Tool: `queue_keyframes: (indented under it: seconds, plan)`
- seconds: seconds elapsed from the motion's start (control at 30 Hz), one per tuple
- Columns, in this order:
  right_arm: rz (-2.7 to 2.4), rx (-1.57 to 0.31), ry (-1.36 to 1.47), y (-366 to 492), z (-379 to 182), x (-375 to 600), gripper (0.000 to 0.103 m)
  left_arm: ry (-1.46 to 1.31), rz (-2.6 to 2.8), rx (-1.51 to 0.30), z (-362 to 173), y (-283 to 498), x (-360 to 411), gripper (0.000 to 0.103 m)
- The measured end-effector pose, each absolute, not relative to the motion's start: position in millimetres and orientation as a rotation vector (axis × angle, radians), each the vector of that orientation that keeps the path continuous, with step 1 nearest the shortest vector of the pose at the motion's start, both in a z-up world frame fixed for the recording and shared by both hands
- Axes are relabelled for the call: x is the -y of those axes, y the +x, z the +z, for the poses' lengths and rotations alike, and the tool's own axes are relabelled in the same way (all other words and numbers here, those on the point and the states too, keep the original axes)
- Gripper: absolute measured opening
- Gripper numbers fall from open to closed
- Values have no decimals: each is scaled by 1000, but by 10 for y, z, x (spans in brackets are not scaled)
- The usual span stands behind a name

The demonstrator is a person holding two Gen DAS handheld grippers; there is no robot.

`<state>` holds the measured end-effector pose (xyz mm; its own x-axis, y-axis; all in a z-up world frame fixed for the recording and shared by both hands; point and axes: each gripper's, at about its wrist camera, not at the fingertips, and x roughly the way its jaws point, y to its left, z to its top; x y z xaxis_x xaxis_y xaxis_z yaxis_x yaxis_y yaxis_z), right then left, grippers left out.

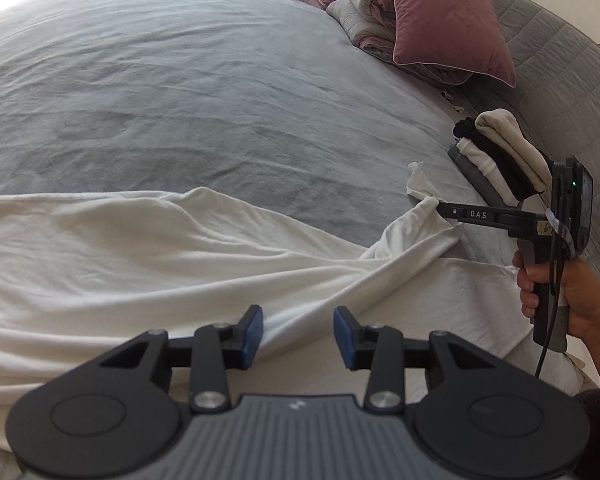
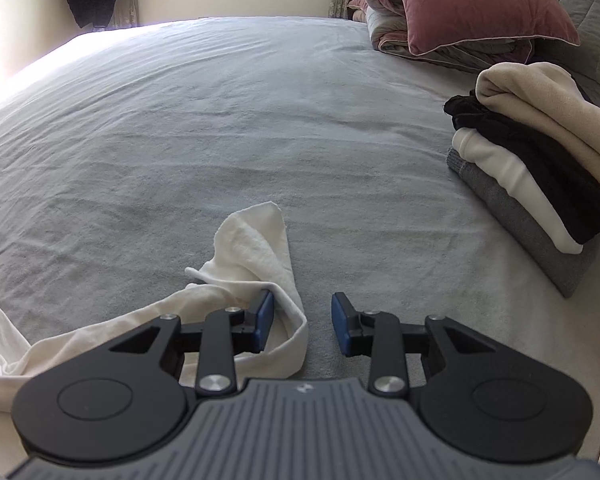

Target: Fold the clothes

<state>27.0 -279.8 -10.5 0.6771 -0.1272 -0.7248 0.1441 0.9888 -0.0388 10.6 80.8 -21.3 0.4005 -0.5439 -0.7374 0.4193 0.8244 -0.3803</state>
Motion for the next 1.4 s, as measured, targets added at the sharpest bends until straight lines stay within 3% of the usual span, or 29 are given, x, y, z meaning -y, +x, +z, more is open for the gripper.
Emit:
queue_keyframes:
  seconds: [0.03,0.07,0.1,0.33,0.5,0.53,0.6,0.67,0.8,0.87,0.9,0.93,1.0,1.4]
  plan:
    - [-149,-811,36,260,-120,2816,25,-131,-614,-984,-210,103,-797,41]
    - [-147,-811,49,253,-125,2844,8,-121,-616,-982,-206,102,-787,41]
    - [-150,-810,79,241,-116,2895,4,-114,-619,-981,-201,102,-779,42]
    - [-215,-792,396,1,7,3384,4,-76,-665,-992,-225,60,-727,42]
    - [-272,-809,424,-181,-37,3537,7,-25,-697,-1003,-237,-12,-675,44]
    - [-272,-807,431,-217,-35,3554,17,-21,-701,-1001,-236,-21,-672,44]
    - [-256,-803,432,-224,-15,3554,21,-19,-710,-997,-231,-32,-666,44]
    - [-252,-796,422,-197,-9,3543,41,-14,-720,-992,-227,-45,-653,44]
    - [-267,-787,417,-97,-74,3535,43,22,-710,-954,-246,-107,-558,42]
    - [-278,-763,406,-55,-109,3529,38,49,-689,-928,-270,-134,-468,38]
    - [-286,-751,397,-34,-128,3521,29,61,-682,-916,-280,-147,-426,33]
    - [-285,-746,397,-21,-136,3525,4,71,-678,-904,-287,-157,-391,28]
    - [-283,-737,398,5,-151,3534,5,87,-668,-885,-294,-171,-328,2]
    - [-198,-598,345,-54,723,3507,4,23,-659,-713,104,-294,-581,0]
